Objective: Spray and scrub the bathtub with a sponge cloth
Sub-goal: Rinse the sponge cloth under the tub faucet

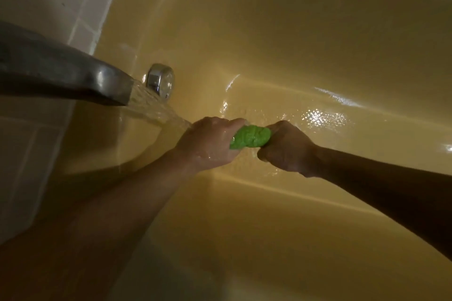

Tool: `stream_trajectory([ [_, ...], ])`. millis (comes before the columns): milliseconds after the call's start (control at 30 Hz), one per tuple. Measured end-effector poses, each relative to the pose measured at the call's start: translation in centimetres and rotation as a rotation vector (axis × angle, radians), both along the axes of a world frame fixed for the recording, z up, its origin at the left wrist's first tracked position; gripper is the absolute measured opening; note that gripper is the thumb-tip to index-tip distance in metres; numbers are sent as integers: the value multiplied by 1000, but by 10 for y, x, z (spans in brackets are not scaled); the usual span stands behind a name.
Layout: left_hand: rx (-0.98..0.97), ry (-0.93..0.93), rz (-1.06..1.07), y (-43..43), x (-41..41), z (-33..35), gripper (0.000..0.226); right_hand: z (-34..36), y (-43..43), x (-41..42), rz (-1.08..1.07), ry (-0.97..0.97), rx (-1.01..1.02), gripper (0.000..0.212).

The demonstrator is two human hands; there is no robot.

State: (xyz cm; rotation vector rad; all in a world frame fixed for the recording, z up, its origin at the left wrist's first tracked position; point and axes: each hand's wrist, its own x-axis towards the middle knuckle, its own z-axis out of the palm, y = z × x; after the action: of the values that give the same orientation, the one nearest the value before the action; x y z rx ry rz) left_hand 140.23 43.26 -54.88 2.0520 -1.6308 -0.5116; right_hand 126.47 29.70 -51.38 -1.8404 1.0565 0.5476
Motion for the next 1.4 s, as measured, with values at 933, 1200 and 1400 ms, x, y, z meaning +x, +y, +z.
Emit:
stream_trajectory([
  [933, -111, 4, 19, -2, -32, 33, 31, 23, 10, -37, -235, -183, 163, 29],
  [1200, 114, 181, 273, 44, -51, 89, 27, 54, -4, -30, 551, -409, -458, 19],
  [1400, 331, 591, 432, 65, -58, 141, 30, 90, 1, -20, 723, -193, -396, 18],
])
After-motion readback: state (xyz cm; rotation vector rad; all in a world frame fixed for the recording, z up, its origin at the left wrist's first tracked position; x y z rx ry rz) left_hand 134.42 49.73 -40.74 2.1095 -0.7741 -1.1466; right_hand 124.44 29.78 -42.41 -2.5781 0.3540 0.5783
